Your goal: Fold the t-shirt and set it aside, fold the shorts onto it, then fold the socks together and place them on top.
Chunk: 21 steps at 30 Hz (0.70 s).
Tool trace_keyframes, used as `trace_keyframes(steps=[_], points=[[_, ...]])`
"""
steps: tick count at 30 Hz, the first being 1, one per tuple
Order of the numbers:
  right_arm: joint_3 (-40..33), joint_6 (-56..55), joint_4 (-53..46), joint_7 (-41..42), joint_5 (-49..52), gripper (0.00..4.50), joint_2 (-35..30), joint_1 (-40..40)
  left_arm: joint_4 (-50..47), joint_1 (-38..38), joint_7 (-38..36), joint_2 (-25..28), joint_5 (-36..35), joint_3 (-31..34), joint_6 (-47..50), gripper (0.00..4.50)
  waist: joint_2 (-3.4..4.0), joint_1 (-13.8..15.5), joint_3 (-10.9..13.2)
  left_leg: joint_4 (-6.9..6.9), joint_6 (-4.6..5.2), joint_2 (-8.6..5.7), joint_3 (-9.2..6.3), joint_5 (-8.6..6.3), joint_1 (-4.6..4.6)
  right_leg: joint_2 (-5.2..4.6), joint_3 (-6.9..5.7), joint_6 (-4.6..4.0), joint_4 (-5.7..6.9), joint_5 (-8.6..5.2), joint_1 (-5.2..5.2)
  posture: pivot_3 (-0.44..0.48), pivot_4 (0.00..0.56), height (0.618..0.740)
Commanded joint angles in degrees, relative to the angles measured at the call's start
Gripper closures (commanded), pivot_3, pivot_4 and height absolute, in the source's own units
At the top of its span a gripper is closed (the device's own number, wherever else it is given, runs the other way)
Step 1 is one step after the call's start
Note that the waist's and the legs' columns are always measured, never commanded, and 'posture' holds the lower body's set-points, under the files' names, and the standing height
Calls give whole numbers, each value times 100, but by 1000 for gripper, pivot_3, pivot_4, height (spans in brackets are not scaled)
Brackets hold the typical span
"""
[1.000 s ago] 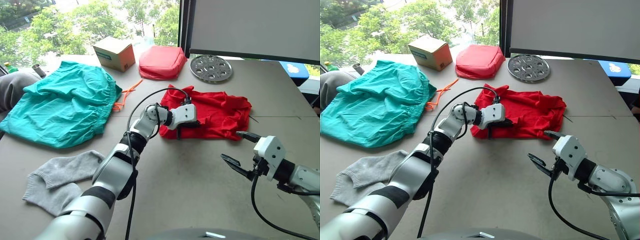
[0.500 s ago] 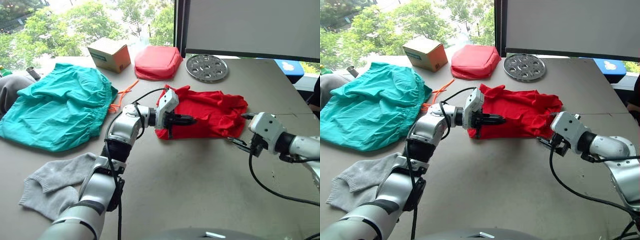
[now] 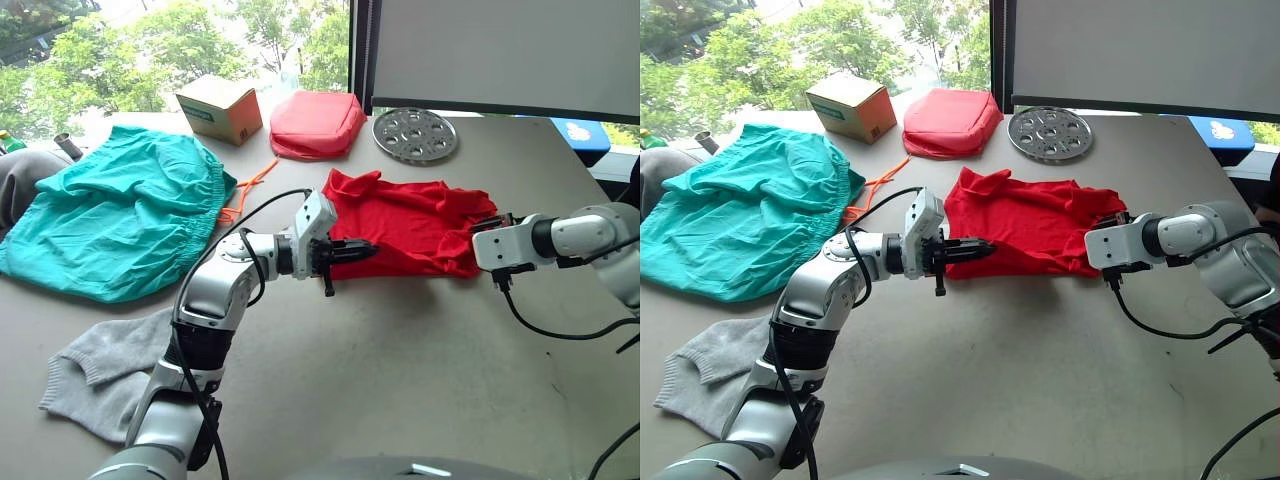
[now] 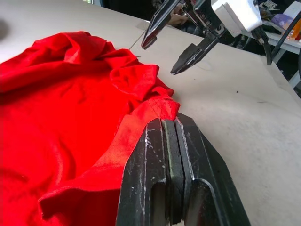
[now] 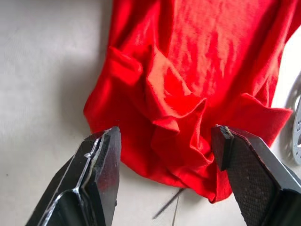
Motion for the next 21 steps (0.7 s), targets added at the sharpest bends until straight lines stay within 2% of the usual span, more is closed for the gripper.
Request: trace_keyframes(steps=[1,7,20,21], points=[[-16,-702,379,47,-252,1228,203,-372,-291,3,127,45,-159,110,-40,4500,2,-10,1,0,-1,0,2,1,1,0,2,1,0,1,0,0,150,739],[-15,-1226,677,161,-477,1228,606,-604,-399,130,247,139,-215,80,-58,4500,3,5,2,0,-3,0,0,2,1,0,1,0,1,1,1,0,150,739],[50,-1785,1238,197,-1031,1228,838,-703,-513,211,379,383,-297,166,-48,4500,6,0,4,0,-5,0,1,3,3,0,2,-2,2,1,2,0,150,739],[52,-1800,1295,164,-1067,1503,868,-722,-528,223,392,387,-295,157,-56,4500,6,-1,4,0,-5,0,2,3,3,0,2,-2,2,1,2,0,150,739]])
